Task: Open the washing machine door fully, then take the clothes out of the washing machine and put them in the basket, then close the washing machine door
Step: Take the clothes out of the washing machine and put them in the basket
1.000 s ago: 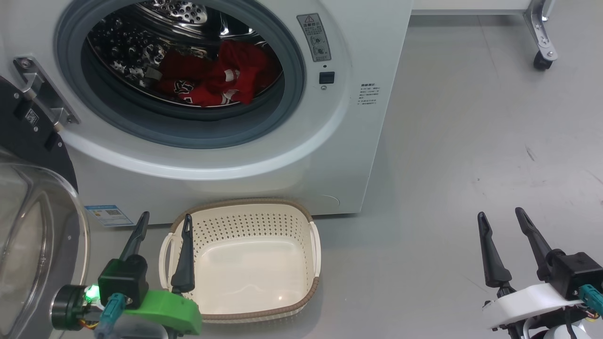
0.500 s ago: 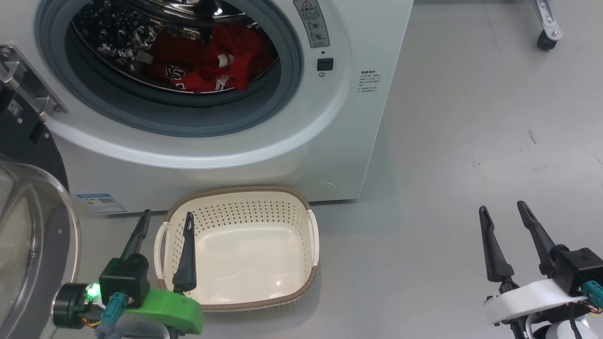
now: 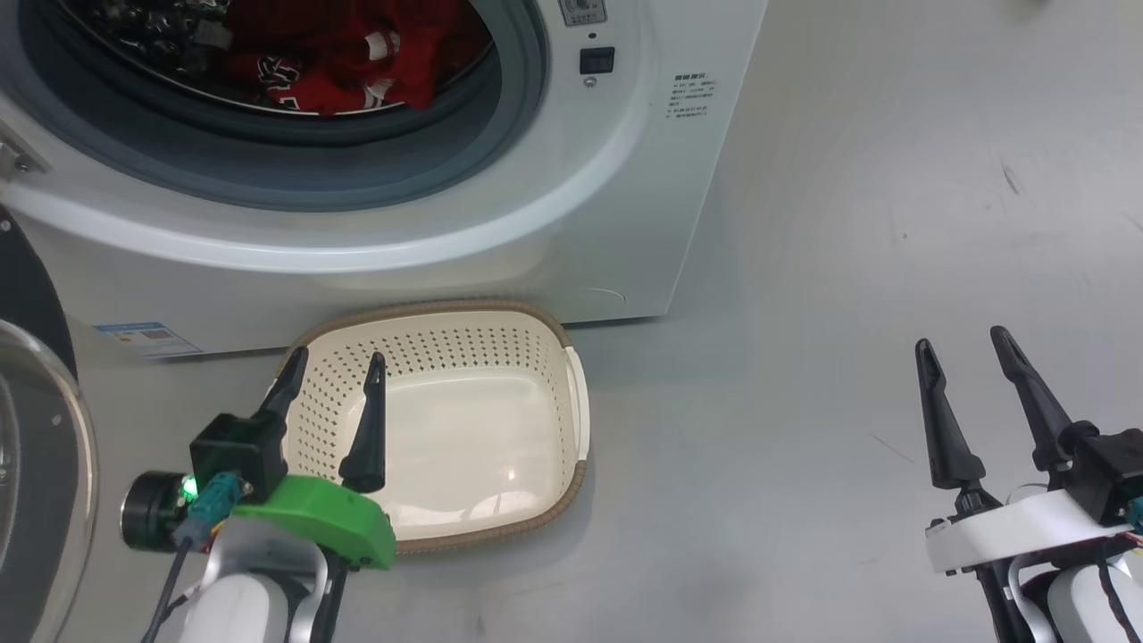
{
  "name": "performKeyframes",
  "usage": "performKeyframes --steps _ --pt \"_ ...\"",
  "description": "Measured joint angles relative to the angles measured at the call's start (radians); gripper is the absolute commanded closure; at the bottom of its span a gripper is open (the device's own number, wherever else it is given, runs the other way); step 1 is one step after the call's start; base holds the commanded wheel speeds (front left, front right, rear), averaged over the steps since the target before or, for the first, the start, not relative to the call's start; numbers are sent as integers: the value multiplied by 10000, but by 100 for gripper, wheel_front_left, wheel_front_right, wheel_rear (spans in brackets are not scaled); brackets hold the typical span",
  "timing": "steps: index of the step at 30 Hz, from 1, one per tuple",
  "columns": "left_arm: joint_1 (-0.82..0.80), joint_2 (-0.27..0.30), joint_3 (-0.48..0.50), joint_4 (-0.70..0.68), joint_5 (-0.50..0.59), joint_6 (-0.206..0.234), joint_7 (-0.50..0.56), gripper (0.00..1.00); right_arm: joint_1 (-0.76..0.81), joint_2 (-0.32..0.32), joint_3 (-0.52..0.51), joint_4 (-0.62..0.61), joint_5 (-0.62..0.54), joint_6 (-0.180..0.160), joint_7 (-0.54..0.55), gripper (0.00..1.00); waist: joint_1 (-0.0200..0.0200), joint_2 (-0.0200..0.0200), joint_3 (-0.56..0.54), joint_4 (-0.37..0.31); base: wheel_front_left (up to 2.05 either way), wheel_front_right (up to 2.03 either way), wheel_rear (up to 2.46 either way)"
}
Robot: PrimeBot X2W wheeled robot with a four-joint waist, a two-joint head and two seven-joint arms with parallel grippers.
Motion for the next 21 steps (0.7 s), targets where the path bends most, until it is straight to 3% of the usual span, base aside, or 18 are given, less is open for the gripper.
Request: performKeyframes --steps 13,21 --pt "-3312 10 174 1070 -639 -558 1151 0 -902 48 2 -173 134 245 -2 0 0 0 1398 -575 0 0 0" --pt "-5461 738 706 1716 -633 -652 2107 0 -1425 351 59 -54 332 449 -100 0 0 0 2195 -1165 0 0 0"
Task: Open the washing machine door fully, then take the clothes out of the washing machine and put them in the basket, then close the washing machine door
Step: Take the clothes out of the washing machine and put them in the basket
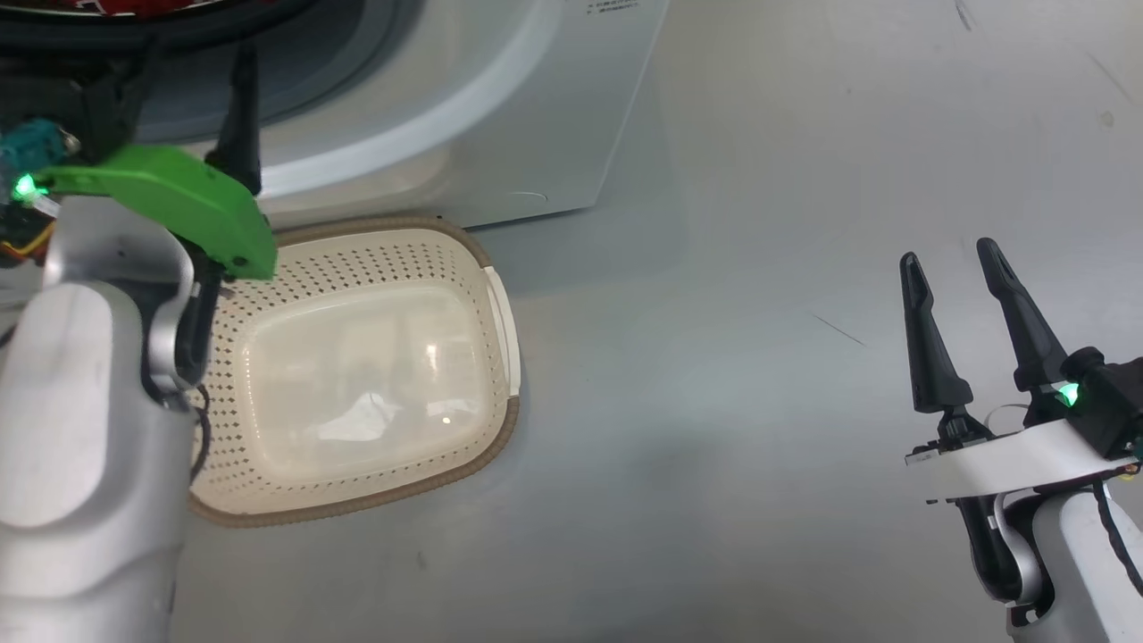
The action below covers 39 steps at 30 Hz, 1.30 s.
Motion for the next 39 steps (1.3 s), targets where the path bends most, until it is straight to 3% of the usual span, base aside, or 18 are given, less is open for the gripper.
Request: performKeyframes --steps 15,28,29,30,31,39 --pt "-2577 1231 391 1613 205 -228 1396 0 -796 435 163 673 102 385 -167 0 0 0 1096 -1301 0 0 0" --pt "-3722 1762 711 2824 290 -234 1854 0 -1129 813 284 1256 104 625 -257 0 1 0 1694 -2065 0 0 0" --pt "-3740 1756 709 2924 288 -234 1906 23 -1129 832 286 1308 104 675 -259 0 1 0 1719 -2098 0 0 0" --pt "-3745 1751 706 3010 290 -234 1918 54 -1131 851 288 1350 104 681 -259 0 1 0 1738 -2125 0 0 0" --pt "-3762 1751 702 3095 290 -234 1918 100 -1140 867 290 1390 104 715 -263 0 0 0 1753 -2149 0 0 0" --pt "-4103 1739 945 3494 288 -71 1607 100 -1337 928 192 1588 104 788 -268 0 1 0 1809 -2207 0 0 0"
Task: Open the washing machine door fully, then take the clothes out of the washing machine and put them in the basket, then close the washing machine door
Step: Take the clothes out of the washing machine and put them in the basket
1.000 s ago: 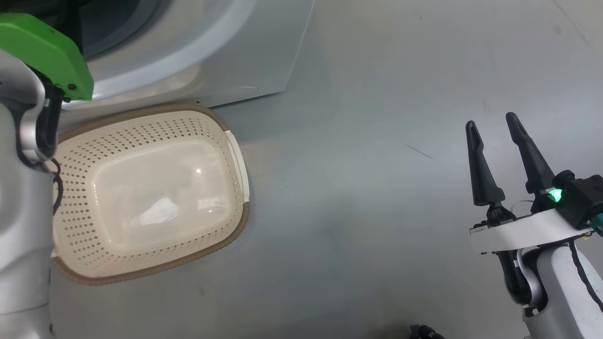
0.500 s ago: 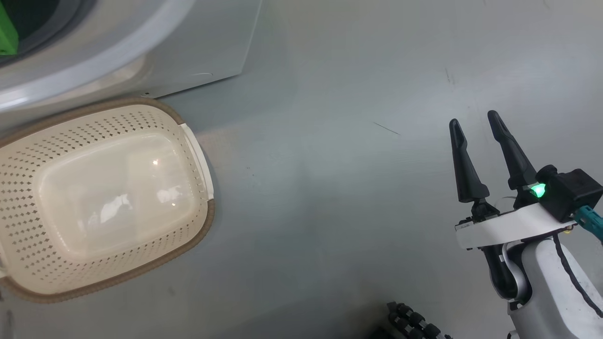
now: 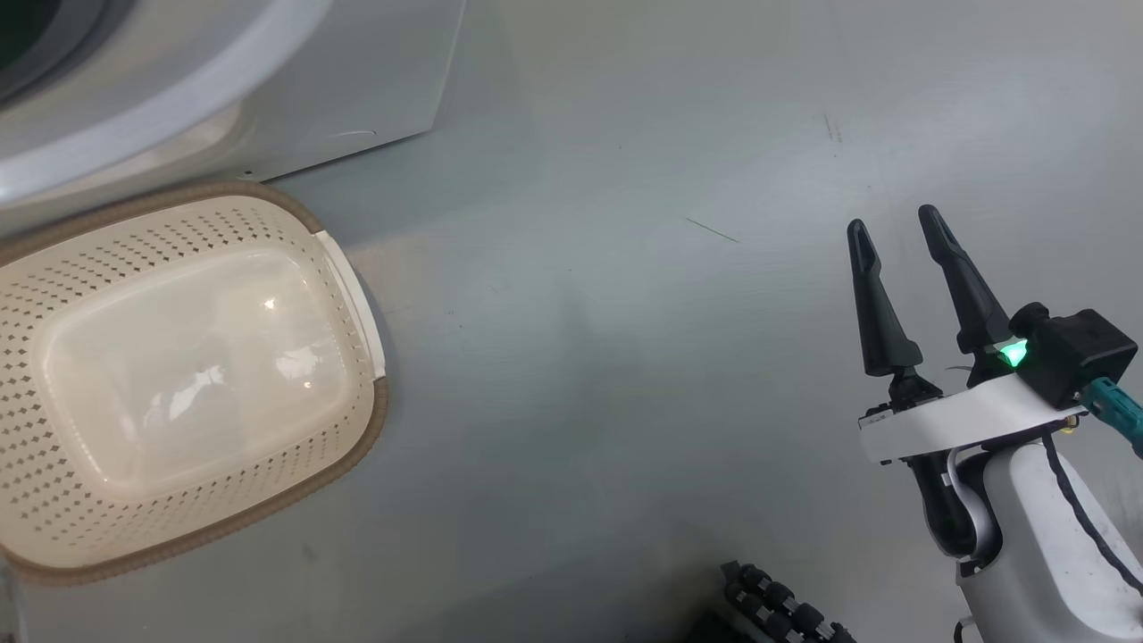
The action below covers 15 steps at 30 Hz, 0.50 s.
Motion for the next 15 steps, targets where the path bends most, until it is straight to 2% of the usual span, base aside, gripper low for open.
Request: performKeyframes --steps 15 --pt "151 -401 81 6 -127 -2 -1632 100 -43 -81 -531 196 -69 63 -31 0 0 0 -224 492 0 0 0"
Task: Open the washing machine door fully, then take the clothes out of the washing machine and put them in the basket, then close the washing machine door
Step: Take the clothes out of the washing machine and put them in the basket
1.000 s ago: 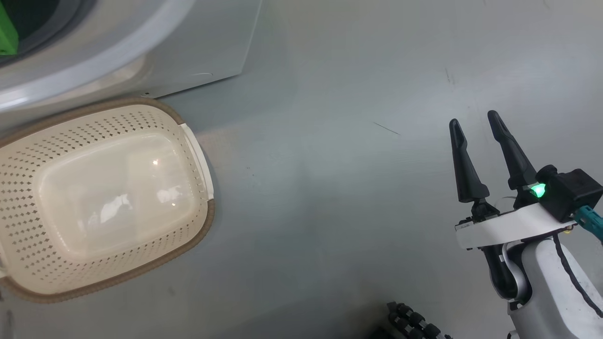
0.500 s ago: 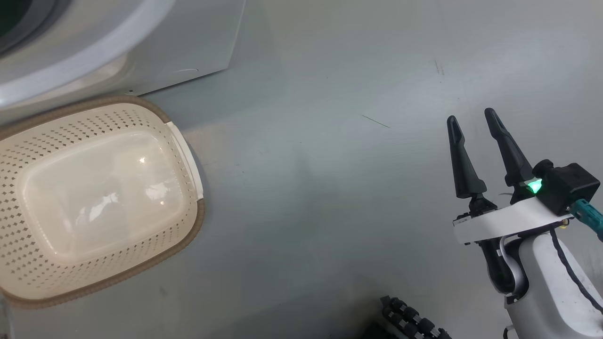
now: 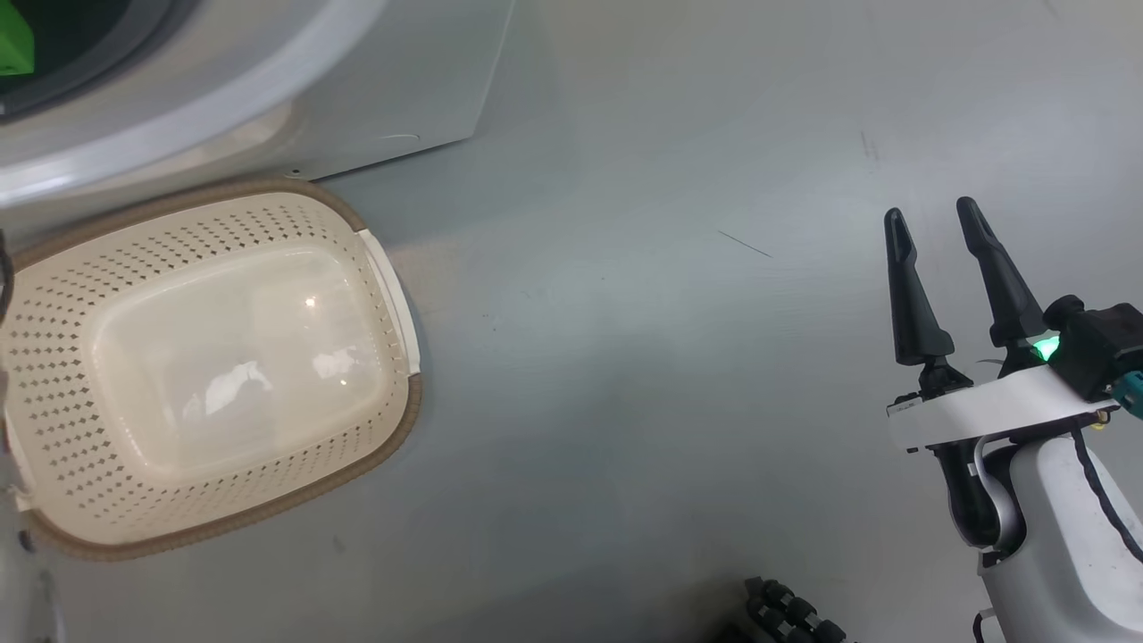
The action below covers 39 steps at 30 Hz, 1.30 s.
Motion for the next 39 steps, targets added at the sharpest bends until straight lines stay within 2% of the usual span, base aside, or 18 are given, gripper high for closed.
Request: performKeyframes --steps 14,27,39 --pt "1935 -721 144 -1172 27 94 -2454 100 67 -111 -305 -90 -188 4 -17 0 0 0 -451 679 0 0 0" --pt "3646 -1446 -211 -2533 472 483 -4429 100 337 -265 -523 -111 -403 17 -46 0 0 0 -1050 1228 0 0 0" --pt "5517 -1850 -709 -3584 681 673 -4765 100 839 -405 -583 -63 -587 15 -46 0 0 0 -1946 1859 0 0 0"
